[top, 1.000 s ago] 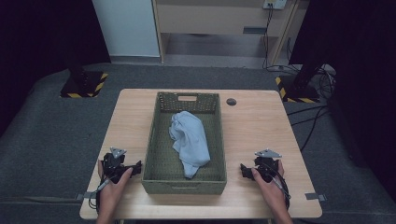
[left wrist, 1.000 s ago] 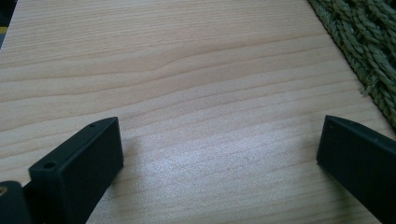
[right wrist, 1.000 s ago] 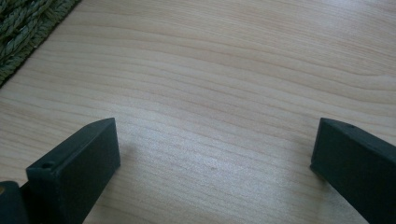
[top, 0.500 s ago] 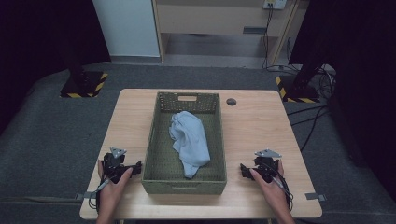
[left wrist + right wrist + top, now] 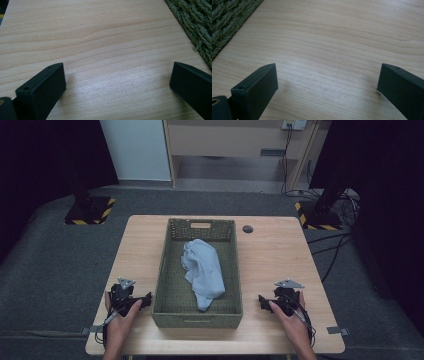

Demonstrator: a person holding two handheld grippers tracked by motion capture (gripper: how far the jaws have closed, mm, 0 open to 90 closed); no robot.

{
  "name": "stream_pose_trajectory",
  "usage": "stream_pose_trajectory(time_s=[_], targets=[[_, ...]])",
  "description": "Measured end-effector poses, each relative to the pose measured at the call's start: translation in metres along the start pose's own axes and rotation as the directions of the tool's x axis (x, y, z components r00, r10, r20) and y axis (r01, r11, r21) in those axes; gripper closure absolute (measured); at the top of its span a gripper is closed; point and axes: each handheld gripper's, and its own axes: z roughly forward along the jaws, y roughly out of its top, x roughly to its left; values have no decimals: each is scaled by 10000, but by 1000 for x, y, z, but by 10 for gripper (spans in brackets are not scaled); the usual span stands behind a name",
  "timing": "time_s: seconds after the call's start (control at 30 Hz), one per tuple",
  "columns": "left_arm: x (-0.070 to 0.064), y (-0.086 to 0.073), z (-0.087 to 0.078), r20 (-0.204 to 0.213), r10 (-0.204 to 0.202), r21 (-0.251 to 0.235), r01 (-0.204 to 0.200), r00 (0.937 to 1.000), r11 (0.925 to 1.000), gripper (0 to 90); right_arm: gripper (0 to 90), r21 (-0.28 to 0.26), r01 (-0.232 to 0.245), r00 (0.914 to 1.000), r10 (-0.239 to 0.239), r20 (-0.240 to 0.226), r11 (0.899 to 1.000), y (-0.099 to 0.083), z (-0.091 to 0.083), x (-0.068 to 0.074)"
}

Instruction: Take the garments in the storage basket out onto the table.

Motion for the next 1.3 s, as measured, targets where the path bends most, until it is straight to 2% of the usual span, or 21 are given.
stream_pose_trajectory(time_s=[0.13,0.6,0.87,1.3], targets=[[0,0,0,1,-3,-3,3,10000,10000,0,31,-40,48,10000,-48,55,10000,3,-7,1],[0,0,0,1,-3,-1,3,10000,10000,0,30,-221,296,9993,-300,-209,9993,19,-33,8],[0,0,0,0,-3,-3,3,10000,10000,0,30,-488,512,9983,-525,-270,9975,40,-53,16],[0,0,0,0,-4,-3,4,10000,10000,0,28,-1108,998,9930,-1061,-521,9888,87,-83,38]])
